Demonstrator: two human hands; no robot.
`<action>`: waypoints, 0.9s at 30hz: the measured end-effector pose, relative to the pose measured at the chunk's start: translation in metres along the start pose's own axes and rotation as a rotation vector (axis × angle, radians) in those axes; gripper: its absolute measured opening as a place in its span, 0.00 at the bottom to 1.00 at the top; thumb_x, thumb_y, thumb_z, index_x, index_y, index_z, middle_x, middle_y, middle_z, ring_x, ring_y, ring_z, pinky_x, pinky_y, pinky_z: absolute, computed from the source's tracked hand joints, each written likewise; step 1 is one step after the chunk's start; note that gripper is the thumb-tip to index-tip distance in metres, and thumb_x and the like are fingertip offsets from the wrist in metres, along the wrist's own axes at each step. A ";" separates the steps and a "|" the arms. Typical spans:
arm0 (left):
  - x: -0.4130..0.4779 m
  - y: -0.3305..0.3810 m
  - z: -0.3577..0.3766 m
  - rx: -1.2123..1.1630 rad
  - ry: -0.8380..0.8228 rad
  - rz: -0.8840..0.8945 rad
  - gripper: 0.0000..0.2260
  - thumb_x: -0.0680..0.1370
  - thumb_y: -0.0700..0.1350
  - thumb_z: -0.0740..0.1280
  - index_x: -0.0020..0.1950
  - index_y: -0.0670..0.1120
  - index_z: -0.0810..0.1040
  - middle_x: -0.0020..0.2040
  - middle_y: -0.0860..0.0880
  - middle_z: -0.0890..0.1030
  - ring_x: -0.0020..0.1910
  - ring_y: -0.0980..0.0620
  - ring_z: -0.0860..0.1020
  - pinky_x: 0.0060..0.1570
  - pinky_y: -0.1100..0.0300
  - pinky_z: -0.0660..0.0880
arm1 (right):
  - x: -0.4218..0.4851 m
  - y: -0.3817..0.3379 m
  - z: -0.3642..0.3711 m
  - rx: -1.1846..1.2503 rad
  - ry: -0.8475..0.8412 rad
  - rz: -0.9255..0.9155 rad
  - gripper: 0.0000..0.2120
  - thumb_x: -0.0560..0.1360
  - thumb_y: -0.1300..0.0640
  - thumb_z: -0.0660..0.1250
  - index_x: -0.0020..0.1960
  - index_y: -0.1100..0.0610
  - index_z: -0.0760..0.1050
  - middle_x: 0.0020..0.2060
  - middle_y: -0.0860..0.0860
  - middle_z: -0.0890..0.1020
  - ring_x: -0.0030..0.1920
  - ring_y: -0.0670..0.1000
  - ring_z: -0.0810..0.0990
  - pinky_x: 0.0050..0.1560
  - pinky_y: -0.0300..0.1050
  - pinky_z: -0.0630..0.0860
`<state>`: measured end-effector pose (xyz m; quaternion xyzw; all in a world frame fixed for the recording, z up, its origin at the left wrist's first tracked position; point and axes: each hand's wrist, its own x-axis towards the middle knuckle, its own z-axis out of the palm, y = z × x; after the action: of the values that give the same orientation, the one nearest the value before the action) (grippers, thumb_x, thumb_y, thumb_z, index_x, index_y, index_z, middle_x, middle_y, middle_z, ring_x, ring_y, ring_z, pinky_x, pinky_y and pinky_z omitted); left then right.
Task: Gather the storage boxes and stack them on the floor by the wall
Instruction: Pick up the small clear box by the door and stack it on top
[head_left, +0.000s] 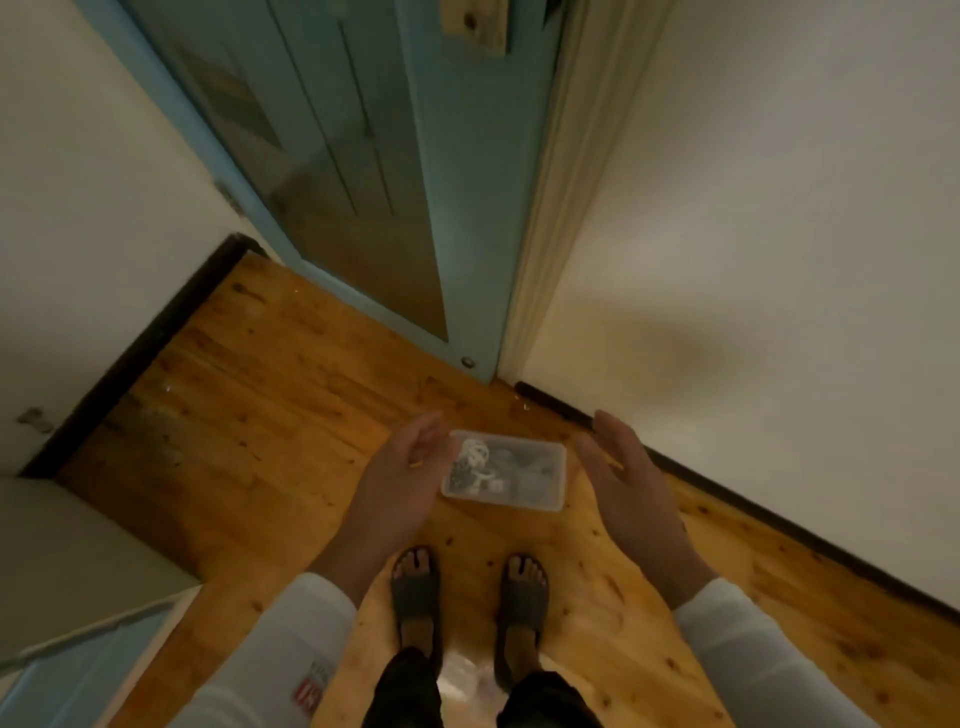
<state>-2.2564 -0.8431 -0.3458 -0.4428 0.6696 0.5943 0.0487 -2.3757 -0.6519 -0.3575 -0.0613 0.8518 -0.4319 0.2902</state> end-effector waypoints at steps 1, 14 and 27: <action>0.014 -0.009 0.003 0.006 -0.005 -0.013 0.19 0.80 0.53 0.65 0.71 0.55 0.70 0.52 0.68 0.72 0.49 0.72 0.70 0.41 0.75 0.67 | 0.010 0.012 0.009 -0.005 0.022 0.026 0.28 0.77 0.40 0.59 0.74 0.49 0.64 0.71 0.48 0.70 0.68 0.47 0.69 0.66 0.46 0.67; 0.163 -0.182 0.069 0.009 0.023 -0.149 0.24 0.78 0.53 0.67 0.73 0.54 0.68 0.62 0.59 0.71 0.56 0.61 0.74 0.44 0.63 0.72 | 0.121 0.187 0.106 -0.044 0.091 0.169 0.27 0.78 0.40 0.58 0.74 0.50 0.63 0.71 0.48 0.70 0.68 0.48 0.70 0.60 0.43 0.65; 0.259 -0.314 0.135 0.063 0.030 -0.211 0.18 0.78 0.45 0.69 0.60 0.65 0.70 0.50 0.65 0.72 0.45 0.76 0.74 0.38 0.79 0.70 | 0.187 0.336 0.170 -0.069 0.126 0.320 0.31 0.77 0.36 0.58 0.75 0.49 0.60 0.73 0.49 0.66 0.70 0.51 0.67 0.68 0.52 0.66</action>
<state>-2.2700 -0.8373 -0.7744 -0.5180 0.6382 0.5579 0.1149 -2.3877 -0.6291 -0.7774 0.0922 0.8815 -0.3536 0.2990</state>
